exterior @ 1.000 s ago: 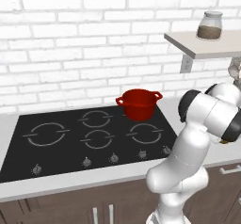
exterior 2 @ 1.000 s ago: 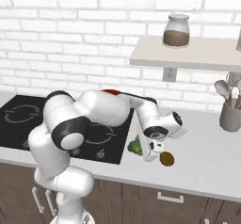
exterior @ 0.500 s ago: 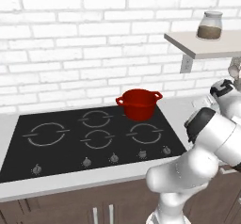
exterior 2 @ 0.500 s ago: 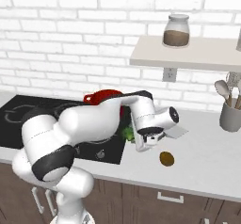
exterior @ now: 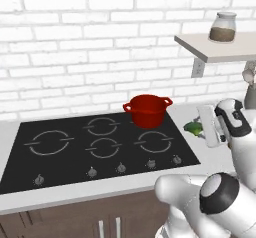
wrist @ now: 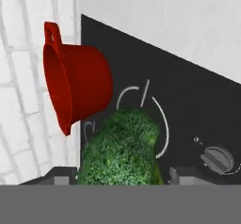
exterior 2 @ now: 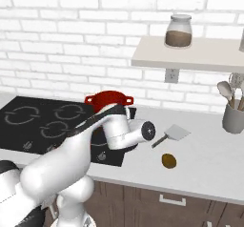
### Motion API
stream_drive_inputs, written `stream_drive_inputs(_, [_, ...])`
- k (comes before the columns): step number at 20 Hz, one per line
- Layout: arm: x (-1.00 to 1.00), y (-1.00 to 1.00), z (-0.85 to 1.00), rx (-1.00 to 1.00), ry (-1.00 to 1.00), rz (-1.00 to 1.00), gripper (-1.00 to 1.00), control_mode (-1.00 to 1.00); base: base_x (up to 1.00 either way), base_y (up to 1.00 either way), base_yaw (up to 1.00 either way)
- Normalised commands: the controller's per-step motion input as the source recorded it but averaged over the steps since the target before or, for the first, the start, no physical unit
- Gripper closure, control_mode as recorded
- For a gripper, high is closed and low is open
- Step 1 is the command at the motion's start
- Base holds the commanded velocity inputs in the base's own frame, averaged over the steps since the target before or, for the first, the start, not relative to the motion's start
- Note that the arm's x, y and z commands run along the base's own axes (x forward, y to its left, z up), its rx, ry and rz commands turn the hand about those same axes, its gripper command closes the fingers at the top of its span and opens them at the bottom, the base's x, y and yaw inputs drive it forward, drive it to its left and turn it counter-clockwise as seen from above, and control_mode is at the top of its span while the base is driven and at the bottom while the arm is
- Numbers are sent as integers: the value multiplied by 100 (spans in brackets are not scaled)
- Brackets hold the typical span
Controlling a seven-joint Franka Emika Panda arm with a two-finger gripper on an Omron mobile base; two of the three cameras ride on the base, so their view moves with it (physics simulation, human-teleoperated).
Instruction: Put the broccoli and avocado in the pot. Retrieve the spatula and lightly stir the vegetables in the pot.
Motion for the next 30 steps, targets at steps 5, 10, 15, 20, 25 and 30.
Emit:
stream_drive_inputs(5, [1, 50, 95, -5, 3, -17, 100, -100, 0, 0, 0])
stream_drive_inputs(10, [30, 75, 48, -10, 8, -15, 100, -100, 0, 0, 0])
stream_drive_inputs(15, [51, 47, 51, -4, 3, -16, 100, -100, 0, 0, 0])
stream_drive_inputs(20, [88, -3, 28, 0, 23, -6, 100, -100, 0, 0, 0])
stream_drive_inputs(25, [89, -9, 5, -1, 24, -2, 100, -100, 0, 0, 0])
stream_drive_inputs(30, [57, -3, -7, 0, 17, -1, 100, -100, 0, 0, 0])
